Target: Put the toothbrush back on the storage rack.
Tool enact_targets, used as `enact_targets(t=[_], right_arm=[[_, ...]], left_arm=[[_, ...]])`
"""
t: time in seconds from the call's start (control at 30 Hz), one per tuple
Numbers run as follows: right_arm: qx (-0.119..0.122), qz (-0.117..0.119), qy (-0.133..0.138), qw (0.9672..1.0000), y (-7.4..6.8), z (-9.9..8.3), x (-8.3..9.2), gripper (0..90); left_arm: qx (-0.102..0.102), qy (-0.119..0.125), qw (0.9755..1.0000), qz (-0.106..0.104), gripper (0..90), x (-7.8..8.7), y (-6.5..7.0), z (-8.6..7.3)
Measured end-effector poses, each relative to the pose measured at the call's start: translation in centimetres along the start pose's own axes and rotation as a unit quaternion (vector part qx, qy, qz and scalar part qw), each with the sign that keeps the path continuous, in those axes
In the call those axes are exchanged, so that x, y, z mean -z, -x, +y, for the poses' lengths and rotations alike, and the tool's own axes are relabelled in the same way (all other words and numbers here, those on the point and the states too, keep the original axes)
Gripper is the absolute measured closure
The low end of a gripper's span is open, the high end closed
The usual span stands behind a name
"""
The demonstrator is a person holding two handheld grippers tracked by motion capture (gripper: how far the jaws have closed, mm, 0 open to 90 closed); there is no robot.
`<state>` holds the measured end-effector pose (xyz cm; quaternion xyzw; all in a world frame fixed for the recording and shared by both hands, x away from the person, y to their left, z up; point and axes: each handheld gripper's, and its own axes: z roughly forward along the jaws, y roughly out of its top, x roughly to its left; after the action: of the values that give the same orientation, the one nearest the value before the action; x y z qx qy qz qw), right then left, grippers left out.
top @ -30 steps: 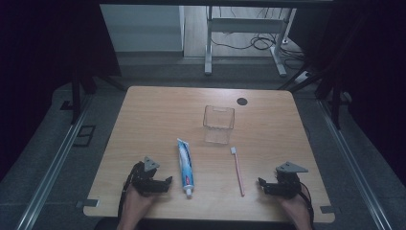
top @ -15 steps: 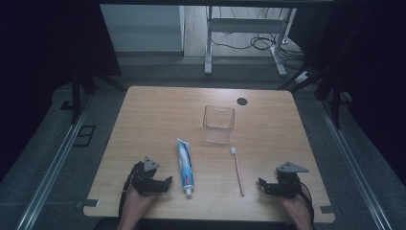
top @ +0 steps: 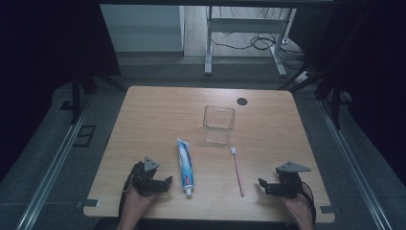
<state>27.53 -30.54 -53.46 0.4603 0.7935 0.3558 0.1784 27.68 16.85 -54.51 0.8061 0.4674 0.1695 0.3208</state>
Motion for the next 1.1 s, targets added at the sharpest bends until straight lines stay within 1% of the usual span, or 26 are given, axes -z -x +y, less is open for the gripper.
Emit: enact_targets(t=[0.13,0.27,0.37,0.4,0.47,0.5,0.57,0.6,0.63,0.7,0.83,0.9,0.93,1.1], right_arm=[[-0.002,0.009,0.003,0.9999,0.0,0.2,0.2,11.2],[-0.011,0.024,0.002,0.9997,-0.3,0.4,0.3,8.2],[-0.008,0.027,-0.012,0.9995,-0.5,0.6,0.2,6.2],[-0.008,0.027,-0.012,0.9995,-0.5,0.6,0.2,6.2],[-0.013,0.038,-0.024,0.9989,-0.6,0.8,0.2,6.7],[-0.013,0.038,-0.024,0.9989,-0.6,0.8,0.2,6.7],[-0.01,0.036,-0.031,0.9988,-0.8,1.0,0.2,9.7],[-0.01,0.034,-0.03,0.9989,-0.8,1.1,0.2,12.2],[-0.01,0.034,-0.03,0.9989,-0.8,1.1,0.2,12.2],[-0.009,0.032,-0.032,0.9989,-0.9,1.4,0.3,15.9],[-0.002,0.032,-0.038,0.9988,-1.0,1.7,0.2,22.4],[0.001,0.031,-0.038,0.9988,-1.1,1.8,0.2,23.5],[0.004,0.036,-0.043,0.9984,-1.2,2.1,0.1,27.3],[0.011,0.045,-0.049,0.9977,-1.4,2.5,0.0,36.4]], left_arm=[[0.0,0.0,1.0,0.0,5.7,0.0,0.0,0.0],[0.0,0.0,1.0,0.0,5.6,0.0,0.0,0.0],[0.0,0.0,1.0,0.0,5.7,0.0,0.0,0.0],[0.0,0.0,1.0,0.0,5.7,0.0,0.0,0.0],[0.0,0.0,1.0,0.0,5.6,0.0,0.0,0.0],[0.0,0.0,1.0,0.0,5.6,0.0,0.0,0.0],[0.0,0.0,1.0,0.0,5.7,0.0,0.0,0.0],[0.0,0.0,1.0,0.0,5.7,0.0,0.0,0.0],[0.0,0.0,1.0,0.0,5.6,0.0,0.0,0.0],[0.0,0.0,1.0,0.0,5.6,0.0,0.0,0.0],[0.0,0.0,1.0,0.0,5.7,0.0,0.0,0.0],[0.0,0.0,1.0,0.0,5.6,0.0,0.0,0.0],[0.0,0.0,1.0,0.0,5.6,0.0,0.0,0.0],[0.0,0.0,1.0,0.0,5.6,0.0,0.0,0.0]])
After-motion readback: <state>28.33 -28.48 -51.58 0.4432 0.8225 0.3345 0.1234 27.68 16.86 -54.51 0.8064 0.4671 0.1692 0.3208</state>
